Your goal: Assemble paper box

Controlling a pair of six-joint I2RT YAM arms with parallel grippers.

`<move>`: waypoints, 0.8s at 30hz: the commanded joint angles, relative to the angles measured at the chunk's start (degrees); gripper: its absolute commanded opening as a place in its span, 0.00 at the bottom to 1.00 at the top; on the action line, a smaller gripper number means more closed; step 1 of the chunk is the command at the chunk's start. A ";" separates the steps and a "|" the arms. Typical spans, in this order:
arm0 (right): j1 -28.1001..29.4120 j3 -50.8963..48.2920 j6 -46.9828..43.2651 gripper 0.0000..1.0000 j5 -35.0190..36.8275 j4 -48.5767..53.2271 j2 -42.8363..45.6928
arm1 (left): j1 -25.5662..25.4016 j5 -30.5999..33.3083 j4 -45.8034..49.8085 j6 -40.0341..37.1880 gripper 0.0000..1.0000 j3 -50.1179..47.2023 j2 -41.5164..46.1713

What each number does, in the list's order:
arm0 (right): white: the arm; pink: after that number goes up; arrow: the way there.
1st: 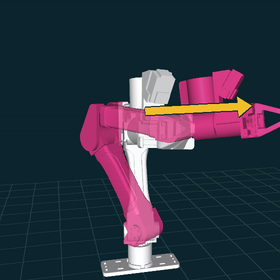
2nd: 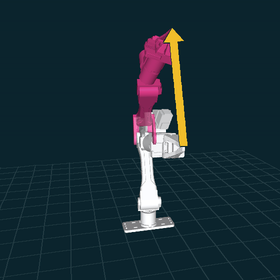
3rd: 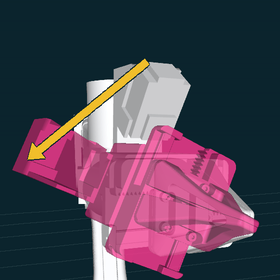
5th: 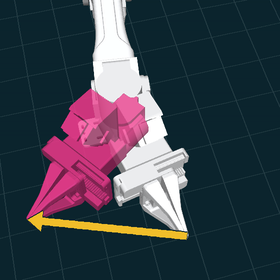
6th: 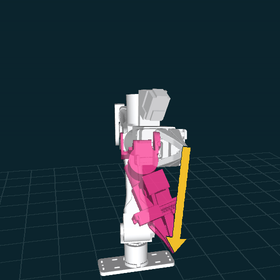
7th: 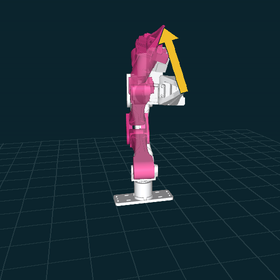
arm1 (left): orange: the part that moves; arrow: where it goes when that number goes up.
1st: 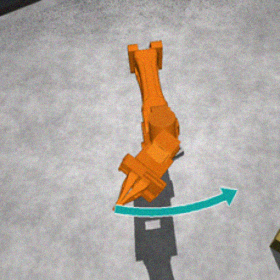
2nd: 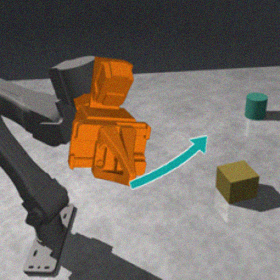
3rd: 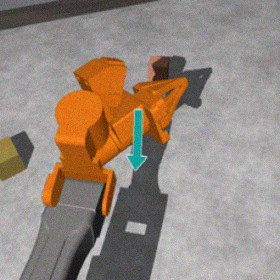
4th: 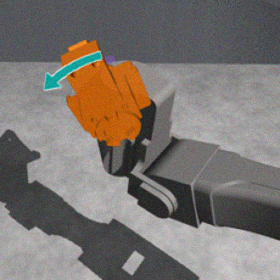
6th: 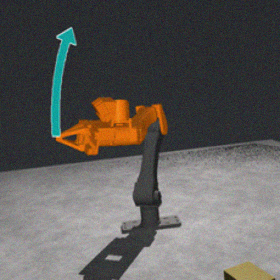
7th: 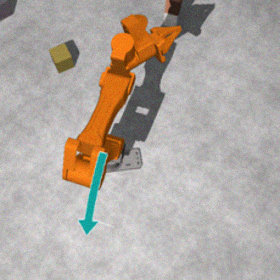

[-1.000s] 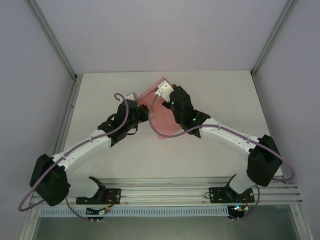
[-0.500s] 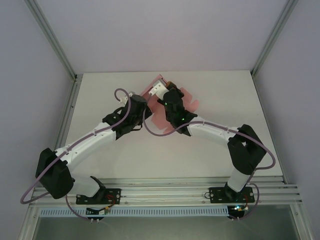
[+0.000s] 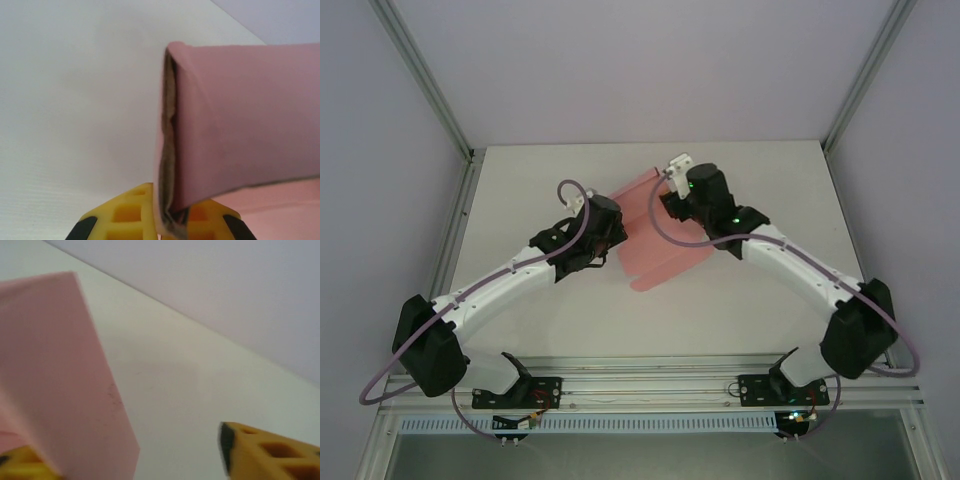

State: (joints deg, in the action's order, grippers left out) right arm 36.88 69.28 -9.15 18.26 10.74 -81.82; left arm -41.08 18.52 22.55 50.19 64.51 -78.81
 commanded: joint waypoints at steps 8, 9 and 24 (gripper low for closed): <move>-0.40 -6.87 9.38 1.00 -18.87 -0.48 17.08 | 3.33 -2.75 0.05 -19.59 0.00 2.44 -1.48; -0.87 -7.68 10.58 1.00 -18.56 -0.55 18.86 | 4.09 -2.00 2.20 -22.95 0.00 3.76 -2.55; -9.24 -27.63 36.48 1.00 -1.15 9.08 47.45 | 10.84 -26.69 39.76 -79.48 0.00 30.50 -28.06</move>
State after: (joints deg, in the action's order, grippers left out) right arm 27.79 42.46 23.51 15.25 18.22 -36.93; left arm -28.56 -3.88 46.85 -11.97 89.34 -102.87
